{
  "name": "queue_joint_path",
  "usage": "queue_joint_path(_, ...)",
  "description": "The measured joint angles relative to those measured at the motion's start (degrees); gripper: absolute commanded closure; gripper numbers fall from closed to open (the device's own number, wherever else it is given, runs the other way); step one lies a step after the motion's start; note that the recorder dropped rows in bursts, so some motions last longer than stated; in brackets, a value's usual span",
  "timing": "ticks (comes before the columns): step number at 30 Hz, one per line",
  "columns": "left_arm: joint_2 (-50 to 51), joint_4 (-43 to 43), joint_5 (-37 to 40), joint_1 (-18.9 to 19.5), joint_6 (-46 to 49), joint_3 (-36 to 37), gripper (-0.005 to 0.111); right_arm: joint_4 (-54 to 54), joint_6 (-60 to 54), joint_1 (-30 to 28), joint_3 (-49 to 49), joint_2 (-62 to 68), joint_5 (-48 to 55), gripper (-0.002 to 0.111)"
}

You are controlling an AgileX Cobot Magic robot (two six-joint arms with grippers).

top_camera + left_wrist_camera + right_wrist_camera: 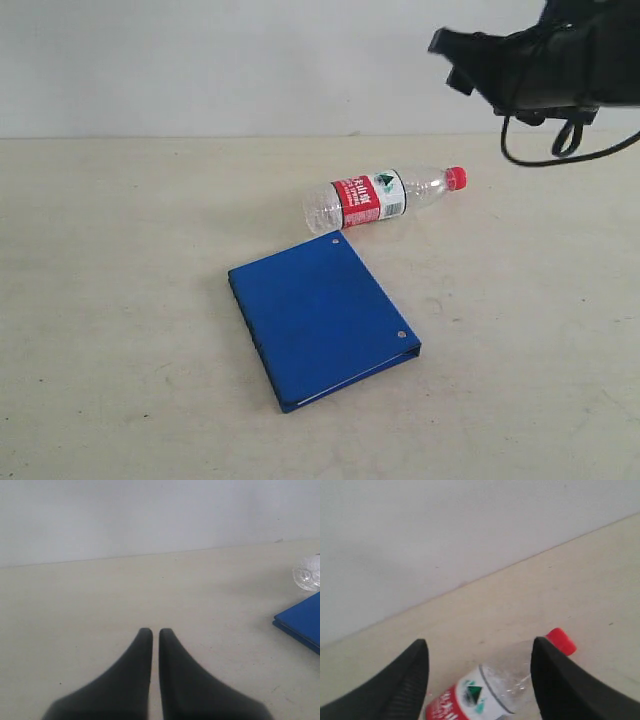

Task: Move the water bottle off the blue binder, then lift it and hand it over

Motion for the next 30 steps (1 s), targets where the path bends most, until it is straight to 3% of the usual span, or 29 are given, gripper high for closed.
queue_joint_path(5,0.00,0.00,0.00,0.00,0.00,0.00,0.102,0.36,22.31,-14.37,-1.84,7.83,28.16,0.054)
queue_joint_path(9,0.00,0.00,0.00,0.00,0.00,0.00,0.102,-3.20,27.16,-17.51,-1.84,14.55,41.34,0.054)
queue_joint_path(22,0.00,0.00,0.00,0.00,0.00,0.00,0.102,-5.19,28.87,-17.51,-1.94,21.14,37.36,0.054)
queue_joint_path(30,0.00,0.00,0.00,0.00,0.00,0.00,0.102,-0.78,20.05,-17.51,-4.88,25.79,34.40,0.054)
